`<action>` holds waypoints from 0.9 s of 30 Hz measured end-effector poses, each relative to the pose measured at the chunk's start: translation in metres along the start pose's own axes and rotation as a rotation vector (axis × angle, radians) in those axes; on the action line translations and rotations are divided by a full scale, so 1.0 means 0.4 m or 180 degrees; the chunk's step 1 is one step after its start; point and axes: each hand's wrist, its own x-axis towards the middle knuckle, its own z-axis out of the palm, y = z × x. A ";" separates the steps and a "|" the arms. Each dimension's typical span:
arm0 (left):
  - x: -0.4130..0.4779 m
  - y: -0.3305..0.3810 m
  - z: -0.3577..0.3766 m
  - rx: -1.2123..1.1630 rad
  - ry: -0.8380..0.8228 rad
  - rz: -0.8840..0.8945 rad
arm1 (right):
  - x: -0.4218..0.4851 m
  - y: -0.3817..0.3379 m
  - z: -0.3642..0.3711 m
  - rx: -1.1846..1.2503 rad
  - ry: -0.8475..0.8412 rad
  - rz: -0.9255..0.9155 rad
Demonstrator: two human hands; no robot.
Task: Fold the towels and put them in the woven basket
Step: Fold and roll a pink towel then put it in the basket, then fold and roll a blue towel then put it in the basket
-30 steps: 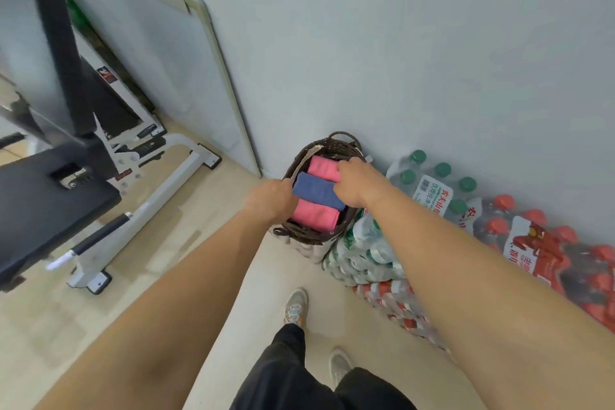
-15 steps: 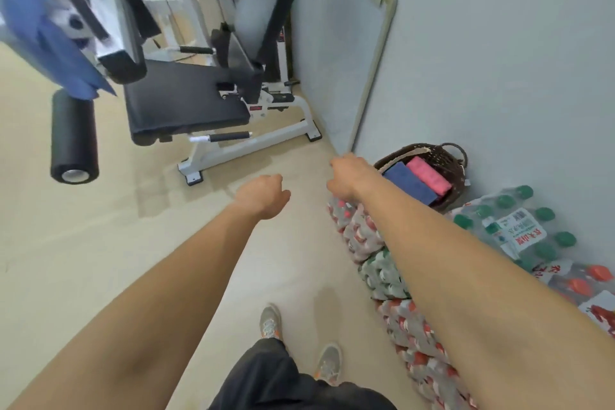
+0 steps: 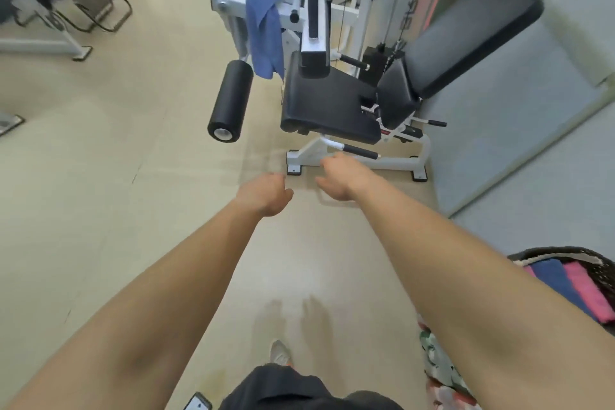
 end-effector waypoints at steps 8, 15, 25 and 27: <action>0.056 -0.387 -0.141 -0.0280 0.0220 -0.0579 | 0.252 -0.343 -0.103 -0.0240 -0.0037 -0.0510; 0.193 -0.601 -0.234 -0.0536 0.0354 -0.0932 | 0.520 -0.498 -0.159 -0.0303 -0.0043 -0.0824; 0.638 -0.671 -0.454 -0.0639 0.0442 -0.0843 | 1.004 -0.475 -0.346 -0.0428 0.0038 -0.0785; 0.737 -0.670 -0.511 -0.0690 0.0498 -0.0772 | 1.091 -0.452 -0.409 -0.0385 0.0169 -0.0695</action>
